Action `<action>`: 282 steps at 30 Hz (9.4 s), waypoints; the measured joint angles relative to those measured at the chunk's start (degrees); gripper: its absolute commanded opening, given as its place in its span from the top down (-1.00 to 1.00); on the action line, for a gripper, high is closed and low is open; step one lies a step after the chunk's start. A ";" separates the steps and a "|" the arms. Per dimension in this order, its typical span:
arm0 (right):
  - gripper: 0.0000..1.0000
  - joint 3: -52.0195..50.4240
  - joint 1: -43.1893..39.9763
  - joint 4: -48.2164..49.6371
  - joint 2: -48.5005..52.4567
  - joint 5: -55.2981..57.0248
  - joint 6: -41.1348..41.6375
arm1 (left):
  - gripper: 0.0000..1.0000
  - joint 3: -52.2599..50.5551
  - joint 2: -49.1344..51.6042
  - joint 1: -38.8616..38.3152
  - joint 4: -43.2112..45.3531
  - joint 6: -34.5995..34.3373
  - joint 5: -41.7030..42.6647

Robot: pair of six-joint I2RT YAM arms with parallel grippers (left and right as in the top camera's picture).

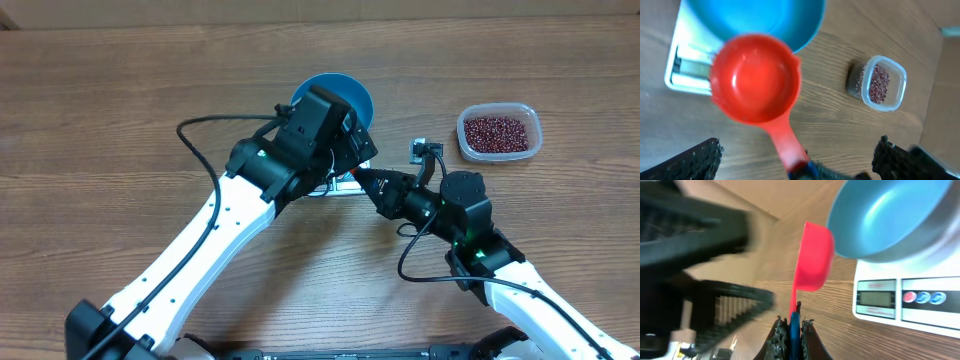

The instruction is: Scoop item into bowl and weigh 150g on scale

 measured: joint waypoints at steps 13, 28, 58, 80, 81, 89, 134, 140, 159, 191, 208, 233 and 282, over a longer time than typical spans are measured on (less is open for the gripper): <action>0.93 0.04 -6.51 -11.85 -11.26 0.02 -3.78 | -0.99 0.15 -9.42 0.00 -2.99 28.22 -2.47; 0.93 0.11 -13.97 -25.49 -21.59 3.48 -12.74 | -0.99 0.17 -9.40 0.00 -4.79 33.40 -2.67; 0.93 0.11 -14.12 -29.53 -21.59 6.88 -13.05 | -0.99 0.17 -9.40 0.00 -4.76 33.51 -2.69; 0.93 0.11 -14.12 -29.62 -21.62 6.86 -12.55 | -0.99 0.17 -9.40 0.00 -4.76 33.48 -2.67; 0.93 0.11 -14.12 -29.68 -21.59 6.86 -12.55 | -0.99 0.20 -9.40 0.00 -4.79 33.51 -2.67; 0.93 0.11 -14.12 -30.03 -21.59 6.86 -12.52 | -0.99 0.17 -9.40 0.00 -4.76 33.51 -2.67; 0.93 0.11 -14.12 -31.56 -21.59 7.67 -12.50 | -0.99 0.17 -9.40 0.00 -4.76 33.51 -2.67; 0.93 0.11 -14.12 -31.63 -21.59 7.67 -12.52 | -0.99 0.17 -9.40 0.00 -4.79 33.51 -2.67; 0.93 0.11 -14.12 -37.62 -21.59 7.61 -14.73 | -0.99 0.17 -9.40 0.00 -4.76 33.51 -2.67; 0.93 11.02 -14.12 -54.88 -21.62 11.32 -25.44 | -0.99 0.17 -9.40 0.00 -3.74 33.51 -2.67; 0.93 11.06 -14.12 -59.10 -21.62 11.98 -26.01 | 0.92 0.17 -9.33 0.00 -3.93 33.70 -3.02; 0.93 13.18 -14.16 -62.53 -21.62 21.05 -24.72 | 0.92 0.20 9.57 -4.33 -6.29 39.54 -10.91; 0.93 15.28 -18.32 -64.46 -21.62 21.66 -26.08 | 0.92 0.20 26.36 -4.50 8.33 45.70 -18.32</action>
